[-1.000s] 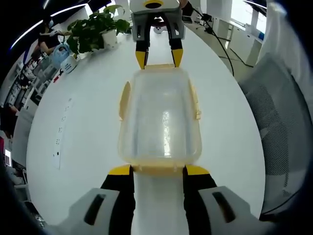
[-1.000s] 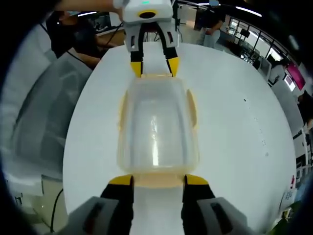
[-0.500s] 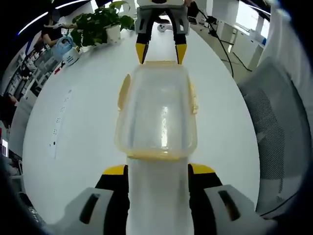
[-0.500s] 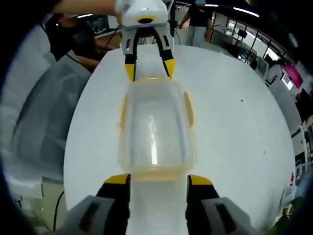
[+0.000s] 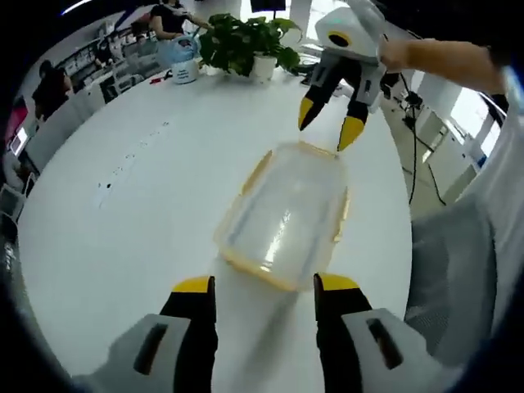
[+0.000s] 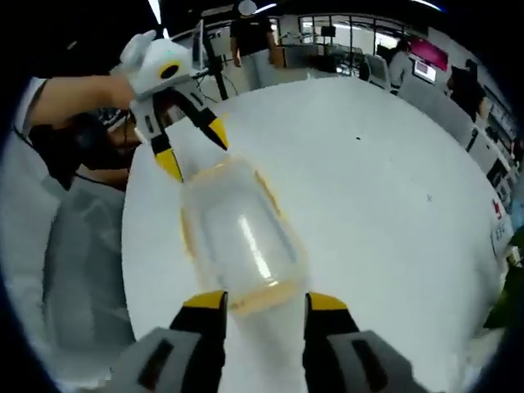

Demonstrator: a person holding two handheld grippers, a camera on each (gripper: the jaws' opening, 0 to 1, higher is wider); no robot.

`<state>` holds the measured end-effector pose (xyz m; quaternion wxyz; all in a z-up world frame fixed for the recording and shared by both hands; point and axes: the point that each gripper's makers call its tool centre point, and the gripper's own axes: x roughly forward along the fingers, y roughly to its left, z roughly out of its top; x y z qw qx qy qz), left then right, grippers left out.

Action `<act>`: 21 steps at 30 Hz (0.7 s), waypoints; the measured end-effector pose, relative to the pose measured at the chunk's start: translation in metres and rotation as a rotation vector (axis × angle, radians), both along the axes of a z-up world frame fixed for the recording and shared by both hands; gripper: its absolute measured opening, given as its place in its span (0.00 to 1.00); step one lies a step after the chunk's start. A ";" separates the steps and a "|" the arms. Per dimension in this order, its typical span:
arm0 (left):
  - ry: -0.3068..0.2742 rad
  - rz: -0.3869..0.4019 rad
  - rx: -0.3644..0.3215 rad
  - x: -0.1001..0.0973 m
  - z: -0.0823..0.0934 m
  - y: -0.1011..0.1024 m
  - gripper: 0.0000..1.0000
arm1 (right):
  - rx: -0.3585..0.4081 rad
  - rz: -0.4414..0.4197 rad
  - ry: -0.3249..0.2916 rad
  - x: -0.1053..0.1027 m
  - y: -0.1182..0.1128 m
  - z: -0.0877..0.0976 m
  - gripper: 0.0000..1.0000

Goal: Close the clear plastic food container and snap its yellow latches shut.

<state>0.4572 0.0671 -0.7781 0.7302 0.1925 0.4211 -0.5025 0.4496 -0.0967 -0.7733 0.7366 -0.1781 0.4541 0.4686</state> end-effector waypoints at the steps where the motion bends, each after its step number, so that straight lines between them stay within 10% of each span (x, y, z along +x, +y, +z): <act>1: -0.008 0.061 0.013 0.006 -0.002 0.003 0.45 | 0.025 -0.059 0.032 -0.001 0.003 0.001 0.32; 21: 0.129 0.493 -0.043 0.013 -0.008 0.003 0.37 | 0.067 -0.438 0.109 0.011 0.010 -0.005 0.28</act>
